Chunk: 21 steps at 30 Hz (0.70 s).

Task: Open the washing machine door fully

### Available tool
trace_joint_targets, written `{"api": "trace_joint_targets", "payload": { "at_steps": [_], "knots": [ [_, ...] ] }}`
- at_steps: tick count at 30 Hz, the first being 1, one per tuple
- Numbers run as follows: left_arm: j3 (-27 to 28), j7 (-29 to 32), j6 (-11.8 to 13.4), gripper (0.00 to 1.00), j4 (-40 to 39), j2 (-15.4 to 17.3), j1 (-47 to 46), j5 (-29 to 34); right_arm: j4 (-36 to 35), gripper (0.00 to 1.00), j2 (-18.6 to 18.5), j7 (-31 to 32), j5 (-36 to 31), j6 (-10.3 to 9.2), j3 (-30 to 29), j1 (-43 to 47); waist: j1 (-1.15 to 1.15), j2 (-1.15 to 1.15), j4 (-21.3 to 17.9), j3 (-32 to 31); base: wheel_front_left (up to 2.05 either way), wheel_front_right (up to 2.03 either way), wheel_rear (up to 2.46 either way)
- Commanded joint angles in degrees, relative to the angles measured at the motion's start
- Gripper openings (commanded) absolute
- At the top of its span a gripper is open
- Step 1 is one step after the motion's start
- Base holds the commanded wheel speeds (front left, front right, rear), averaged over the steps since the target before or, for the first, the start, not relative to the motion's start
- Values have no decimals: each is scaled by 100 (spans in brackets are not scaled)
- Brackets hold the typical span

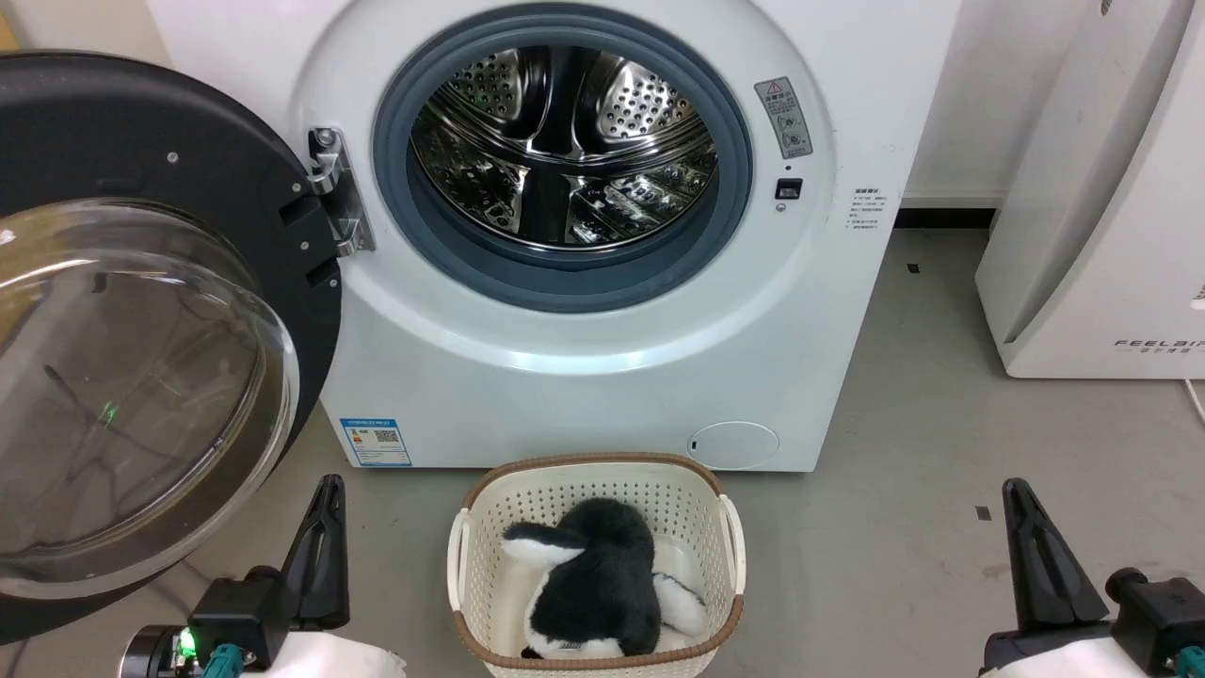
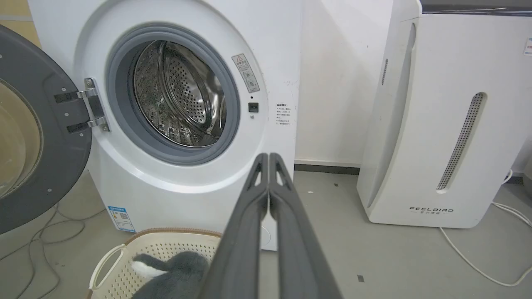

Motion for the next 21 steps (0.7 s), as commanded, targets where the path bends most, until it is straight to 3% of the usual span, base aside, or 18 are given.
{"api": "trace_joint_targets", "payload": {
  "at_steps": [1, 21],
  "knots": [
    [0, 33, 39, 0, -33, 2, -29, 31, -20, 0, 2, 47, -42, 5, 20, -54, 0, 0, 0, 3, 0, 0, 0],
    [-54, 262, 87, 0, -78, 4, -67, 81, -42, 0, 3, 270, -88, 11, 116, -119, 0, 0, -8, 45, 0, 0, 0]
  ]
}}
